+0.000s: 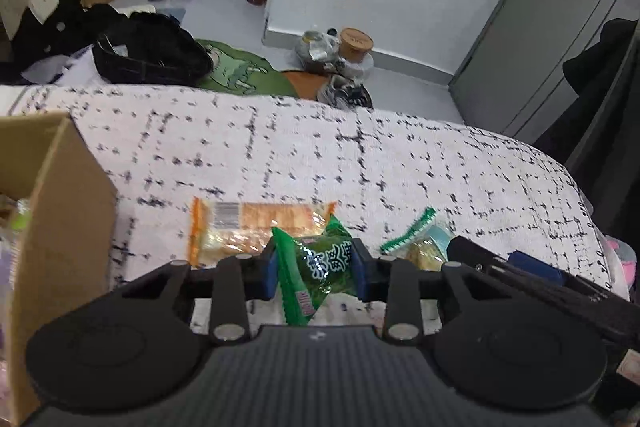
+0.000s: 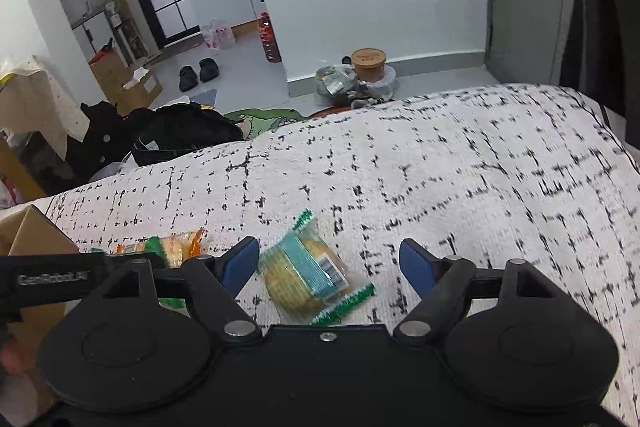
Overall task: Organize snacks
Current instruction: 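Grasp the green candy with the left tool while the right tool grasps the pale green packet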
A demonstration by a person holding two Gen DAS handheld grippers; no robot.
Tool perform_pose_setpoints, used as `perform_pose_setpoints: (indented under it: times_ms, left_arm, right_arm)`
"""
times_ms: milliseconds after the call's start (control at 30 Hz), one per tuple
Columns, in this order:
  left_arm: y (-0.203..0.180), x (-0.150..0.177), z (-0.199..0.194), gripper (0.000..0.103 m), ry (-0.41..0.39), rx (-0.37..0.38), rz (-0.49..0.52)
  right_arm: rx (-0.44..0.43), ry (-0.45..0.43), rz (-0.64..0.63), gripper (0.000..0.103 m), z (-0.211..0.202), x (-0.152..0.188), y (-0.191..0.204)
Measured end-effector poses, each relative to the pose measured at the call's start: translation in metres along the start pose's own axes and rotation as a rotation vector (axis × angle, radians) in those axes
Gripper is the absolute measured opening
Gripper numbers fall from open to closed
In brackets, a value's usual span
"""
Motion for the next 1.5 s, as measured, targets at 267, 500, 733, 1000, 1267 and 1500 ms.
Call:
perform_pose_setpoints:
  times_ms: [267, 500, 733, 1000, 1267, 1500]
  left_arm:
    - [0.017, -0.008, -0.007, 0.034, -0.021, -0.026, -0.027]
    - [0.027, -0.008, -0.007, 0.034, -0.009, -0.03, -0.047]
    - [0.031, -0.009, -0.014, 0.034, -0.014, -0.018, -0.053]
    - [0.032, -0.016, -0.04, 0.034, -0.056, 0.018, -0.039]
    - [0.045, -0.02, -0.073, 0.034, -0.105, 0.046, -0.035]
    - [0.059, -0.024, -0.1, 0.034, -0.14, 0.072, -0.024]
  right_arm:
    - [-0.02, -0.01, -0.079, 0.08, 0.013, -0.005, 0.013]
    - [-0.028, 0.071, -0.102, 0.07, 0.024, 0.007, 0.022]
    - [0.02, 0.107, -0.101, 0.047, 0.011, 0.013, 0.021]
    - [0.015, 0.059, -0.039, 0.047, -0.021, 0.003, 0.028]
    - [0.002, 0.02, -0.033, 0.048, -0.045, -0.01, 0.058]
    - [-0.002, -0.007, -0.01, 0.047, -0.059, -0.015, 0.084]
Point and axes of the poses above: each gripper's, at about its wrist camera, not at the fingertips, and z roughly the way its jaws point, y to its left, x to its underside, the point moved 4 cm from there along z, roughly the way its jaws point, and after that the axes turned 13 degrees about -z, right-handed, at the moved point
